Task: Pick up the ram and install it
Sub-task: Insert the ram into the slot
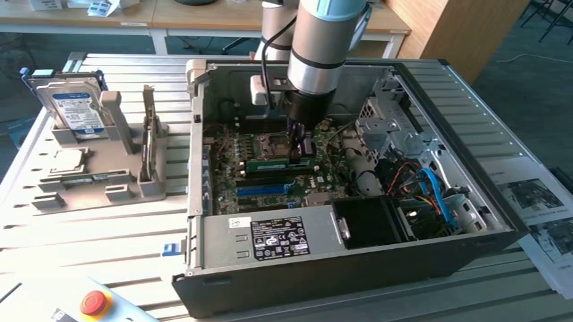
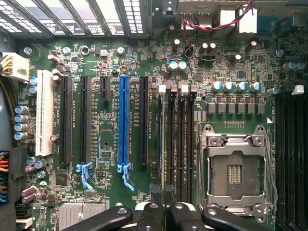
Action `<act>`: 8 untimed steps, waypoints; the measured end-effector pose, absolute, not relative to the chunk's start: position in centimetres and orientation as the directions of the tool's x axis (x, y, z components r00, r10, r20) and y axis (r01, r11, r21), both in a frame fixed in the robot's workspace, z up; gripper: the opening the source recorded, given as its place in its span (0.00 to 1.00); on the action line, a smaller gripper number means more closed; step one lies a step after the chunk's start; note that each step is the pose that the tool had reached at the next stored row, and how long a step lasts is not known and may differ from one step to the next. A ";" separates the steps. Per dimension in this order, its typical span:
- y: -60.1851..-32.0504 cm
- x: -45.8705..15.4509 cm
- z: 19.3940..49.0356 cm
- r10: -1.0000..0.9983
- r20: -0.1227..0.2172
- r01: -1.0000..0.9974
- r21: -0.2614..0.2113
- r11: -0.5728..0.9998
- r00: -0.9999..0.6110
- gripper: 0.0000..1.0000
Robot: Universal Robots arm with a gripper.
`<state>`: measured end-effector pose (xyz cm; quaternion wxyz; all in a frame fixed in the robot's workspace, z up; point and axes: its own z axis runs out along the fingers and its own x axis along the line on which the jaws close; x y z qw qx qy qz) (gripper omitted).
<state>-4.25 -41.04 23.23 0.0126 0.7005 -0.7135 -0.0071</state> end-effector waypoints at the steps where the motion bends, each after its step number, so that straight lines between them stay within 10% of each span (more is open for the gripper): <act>1: -41.0 -4.2 23.2 -1.000 0.008 -0.999 0.028 0.018 -0.017 0.12; 8: -41.0 -4.2 23.2 -1.000 0.008 -0.999 0.028 0.015 -0.015 0.12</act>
